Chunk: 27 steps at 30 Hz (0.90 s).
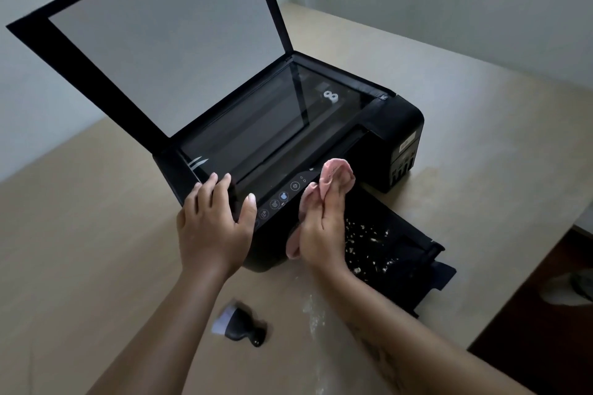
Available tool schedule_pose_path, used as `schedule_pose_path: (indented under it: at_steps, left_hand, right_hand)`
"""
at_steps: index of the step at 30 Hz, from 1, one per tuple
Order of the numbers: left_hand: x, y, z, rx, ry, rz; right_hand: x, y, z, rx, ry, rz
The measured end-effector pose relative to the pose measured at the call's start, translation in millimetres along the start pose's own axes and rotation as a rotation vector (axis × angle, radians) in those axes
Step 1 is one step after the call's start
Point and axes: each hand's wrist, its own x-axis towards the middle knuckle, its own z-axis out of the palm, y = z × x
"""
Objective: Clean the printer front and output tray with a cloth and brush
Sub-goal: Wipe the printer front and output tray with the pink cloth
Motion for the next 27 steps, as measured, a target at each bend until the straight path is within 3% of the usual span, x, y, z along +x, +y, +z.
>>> schedule_pose_path:
  at_steps: [5, 11, 18, 24, 27]
  left_hand:
    - [1.4, 1.3, 1.4, -0.001, -0.001, 0.0]
    - [0.9, 2.3, 0.4, 0.0, -0.011, -0.016]
    - [1.0, 1.5, 0.8, -0.004, -0.003, -0.022]
    - [0.9, 1.8, 0.6, 0.008, 0.0, -0.025]
    - [2.1, 3.4, 0.7, 0.012, -0.007, -0.02]
  right_hand:
    - [44.6, -15.6, -6.1, 0.085, 0.181, 0.176]
    - [-61.2, -0.8, 37.9, 0.157, -0.029, 0.193]
    - [-8.9, -1.2, 28.5, 0.079, 0.129, 0.234]
    - [-68.5, 6.4, 29.3, 0.119, -0.067, 0.184]
    - [-33.2, -3.0, 25.4, 0.116, 0.074, 0.232]
